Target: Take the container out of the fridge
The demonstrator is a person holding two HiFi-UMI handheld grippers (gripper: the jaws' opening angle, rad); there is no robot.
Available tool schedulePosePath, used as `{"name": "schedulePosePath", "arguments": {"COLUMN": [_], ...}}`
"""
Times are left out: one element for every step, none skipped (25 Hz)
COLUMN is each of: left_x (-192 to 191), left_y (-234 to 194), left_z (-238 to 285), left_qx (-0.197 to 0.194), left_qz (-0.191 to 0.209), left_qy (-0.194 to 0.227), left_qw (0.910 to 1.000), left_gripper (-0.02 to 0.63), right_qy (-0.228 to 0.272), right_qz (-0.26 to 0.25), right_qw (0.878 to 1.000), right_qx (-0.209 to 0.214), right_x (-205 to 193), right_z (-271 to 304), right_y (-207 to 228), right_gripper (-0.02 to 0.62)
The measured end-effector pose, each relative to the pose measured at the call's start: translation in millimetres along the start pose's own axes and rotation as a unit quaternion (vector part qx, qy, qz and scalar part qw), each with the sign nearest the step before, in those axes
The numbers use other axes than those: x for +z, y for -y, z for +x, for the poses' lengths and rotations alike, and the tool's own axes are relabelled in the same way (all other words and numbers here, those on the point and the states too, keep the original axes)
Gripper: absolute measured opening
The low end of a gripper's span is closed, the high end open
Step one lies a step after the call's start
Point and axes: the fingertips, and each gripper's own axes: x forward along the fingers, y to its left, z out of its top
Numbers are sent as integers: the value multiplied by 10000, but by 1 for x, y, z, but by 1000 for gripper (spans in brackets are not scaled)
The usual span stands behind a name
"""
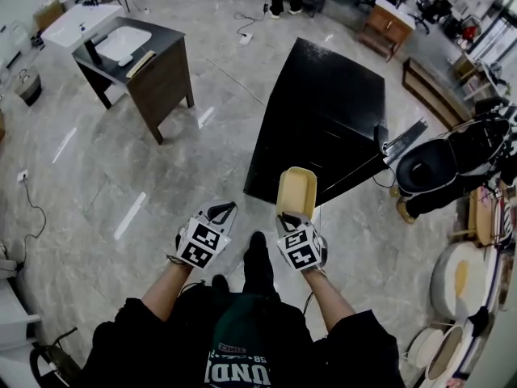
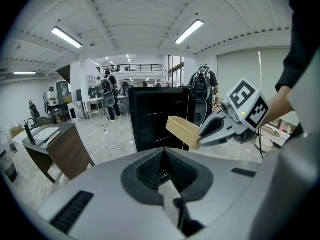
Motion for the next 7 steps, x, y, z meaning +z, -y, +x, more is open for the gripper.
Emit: {"name": "schedulePosePath", "arguments": {"left_x": [0, -1, -1, -1, -1, 0, 1], "left_y": [1, 1, 1, 1, 1, 1, 1], "left_z": [0, 1, 1, 1, 1, 1, 1], "left_qx": [-2, -5, -10, -13, -16, -17, -18], "left_qz": [1, 1, -1, -3, -6, -8, -10], "left_qy": [-6, -13, -17, -18, -17, -14, -12], "left_qw": [10000, 10000, 10000, 10000, 10000, 10000, 10000], "left_gripper": [14, 14, 14, 14, 14, 14, 14], "right_qy": [0, -10, -30, -52, -71, -88, -103], "right_qz": [2, 8, 15, 18, 14, 7, -1], "right_qw": [10000, 10000, 10000, 10000, 10000, 9999, 9999], "right_qx": [11, 23, 32, 38, 43, 47, 51], "right_x": [0, -1, -2, -2, -2, -2, -3], "right_z": [0, 1, 0, 0, -1, -1, -1], "right_y": [-1, -1, -2, -2, -2, -2, -1], "right_gripper": [46, 47, 46, 46, 46, 46, 46]}}
